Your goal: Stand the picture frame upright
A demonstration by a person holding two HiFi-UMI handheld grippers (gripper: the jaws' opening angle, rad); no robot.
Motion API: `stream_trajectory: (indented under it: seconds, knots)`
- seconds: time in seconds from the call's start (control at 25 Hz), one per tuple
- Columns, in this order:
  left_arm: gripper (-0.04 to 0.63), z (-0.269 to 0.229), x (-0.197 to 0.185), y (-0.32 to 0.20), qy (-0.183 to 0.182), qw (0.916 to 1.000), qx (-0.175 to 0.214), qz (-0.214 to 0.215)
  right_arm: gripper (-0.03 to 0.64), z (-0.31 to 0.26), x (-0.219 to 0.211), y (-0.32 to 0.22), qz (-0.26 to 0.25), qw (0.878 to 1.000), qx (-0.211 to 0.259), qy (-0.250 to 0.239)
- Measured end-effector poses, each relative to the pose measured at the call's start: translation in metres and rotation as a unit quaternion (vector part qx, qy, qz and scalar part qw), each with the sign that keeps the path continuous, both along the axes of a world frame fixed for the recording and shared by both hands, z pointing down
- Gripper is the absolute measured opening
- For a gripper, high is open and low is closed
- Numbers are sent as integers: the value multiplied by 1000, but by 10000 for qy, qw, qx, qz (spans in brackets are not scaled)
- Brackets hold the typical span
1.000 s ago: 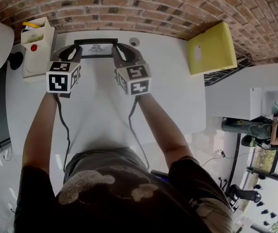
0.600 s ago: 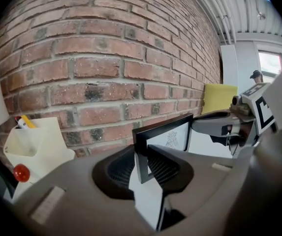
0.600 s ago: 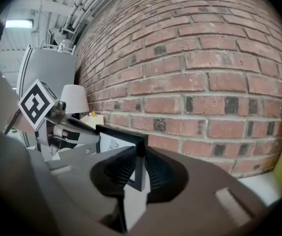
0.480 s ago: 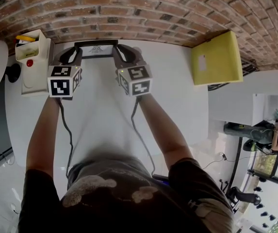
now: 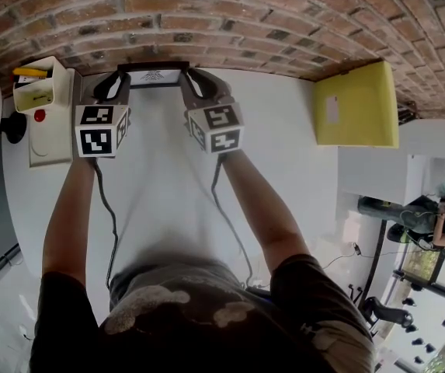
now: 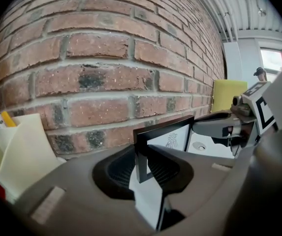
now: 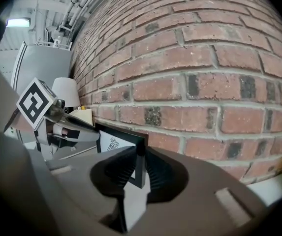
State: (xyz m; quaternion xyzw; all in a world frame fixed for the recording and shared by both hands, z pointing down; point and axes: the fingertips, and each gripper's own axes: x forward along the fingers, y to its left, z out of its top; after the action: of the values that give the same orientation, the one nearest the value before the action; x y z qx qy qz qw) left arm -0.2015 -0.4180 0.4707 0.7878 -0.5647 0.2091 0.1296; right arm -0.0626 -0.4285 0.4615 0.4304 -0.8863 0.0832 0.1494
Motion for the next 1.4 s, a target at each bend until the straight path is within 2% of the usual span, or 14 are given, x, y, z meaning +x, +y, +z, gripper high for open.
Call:
stream_trajectory:
  seconds: [0.6,0.96,1.16,1.4]
  knots:
    - [86,32,-10,-23,59,9998,-114,-135,60,33,-10,-25,58,9999,-64,128]
    - [89,38,-6,-26,-108,9999,-11,74,60,37,-7,-26,112,9999,-2,95]
    - [150,39,1,-25,-520,9980,97,359,60,37,-6,-25,141,9999,28,50]
    - [161,39,2,-22,-418,9985,68,346,61,38,-6,-23,137,9998,63,133]
